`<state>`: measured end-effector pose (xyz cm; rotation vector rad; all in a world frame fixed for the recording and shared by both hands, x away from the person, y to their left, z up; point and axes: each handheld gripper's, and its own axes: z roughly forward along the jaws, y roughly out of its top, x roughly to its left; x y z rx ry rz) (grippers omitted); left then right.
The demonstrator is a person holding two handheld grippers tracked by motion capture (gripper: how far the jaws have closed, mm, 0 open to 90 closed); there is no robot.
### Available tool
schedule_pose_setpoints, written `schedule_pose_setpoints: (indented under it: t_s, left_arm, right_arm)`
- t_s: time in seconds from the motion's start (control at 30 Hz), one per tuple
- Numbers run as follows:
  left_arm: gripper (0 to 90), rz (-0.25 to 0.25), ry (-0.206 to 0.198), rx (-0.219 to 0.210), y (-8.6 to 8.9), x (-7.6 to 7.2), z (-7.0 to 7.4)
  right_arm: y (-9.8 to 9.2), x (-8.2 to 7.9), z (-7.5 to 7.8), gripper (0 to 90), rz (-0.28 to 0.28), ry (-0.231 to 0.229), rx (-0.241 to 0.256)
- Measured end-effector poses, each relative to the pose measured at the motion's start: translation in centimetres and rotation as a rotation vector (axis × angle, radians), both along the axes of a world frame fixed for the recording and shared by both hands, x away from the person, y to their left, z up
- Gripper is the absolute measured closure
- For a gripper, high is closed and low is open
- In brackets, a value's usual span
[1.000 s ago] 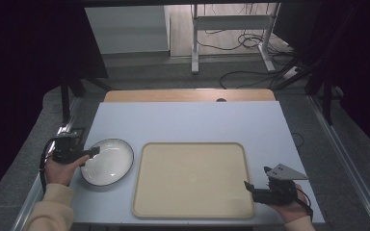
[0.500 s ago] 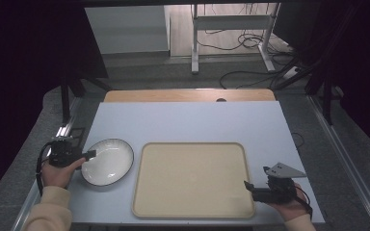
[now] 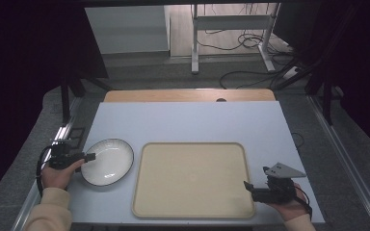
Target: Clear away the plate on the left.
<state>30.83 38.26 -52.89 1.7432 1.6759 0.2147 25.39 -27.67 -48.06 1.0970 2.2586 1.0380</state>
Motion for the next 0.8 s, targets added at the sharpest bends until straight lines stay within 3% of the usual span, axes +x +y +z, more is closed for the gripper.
schedule_pose_setpoints:
  t_s: [0.23, 0.3, 0.57, 0.8]
  left_arm:
    - [45.3, 0.004, 0.020, -0.026, 0.2, 0.0, -0.4]
    - [47.5, 0.002, 0.026, -0.051, 0.2, -0.1, -0.6]
    - [55.4, -0.006, 0.051, -0.070, 0.1, 0.2, -0.9]
    - [56.3, -0.007, 0.069, -0.081, 0.1, 0.4, -1.2]
  right_arm:
    - [0.1, 0.1, -0.1, 13.8, 0.010, 0.016, 0.000]
    - [0.0, 0.1, -0.2, 13.8, 0.008, 0.018, 0.000]
    - [0.0, 0.1, -0.2, 13.8, 0.011, 0.019, 0.000]
    - [0.0, 0.2, -0.2, 13.7, 0.008, 0.021, 0.000]
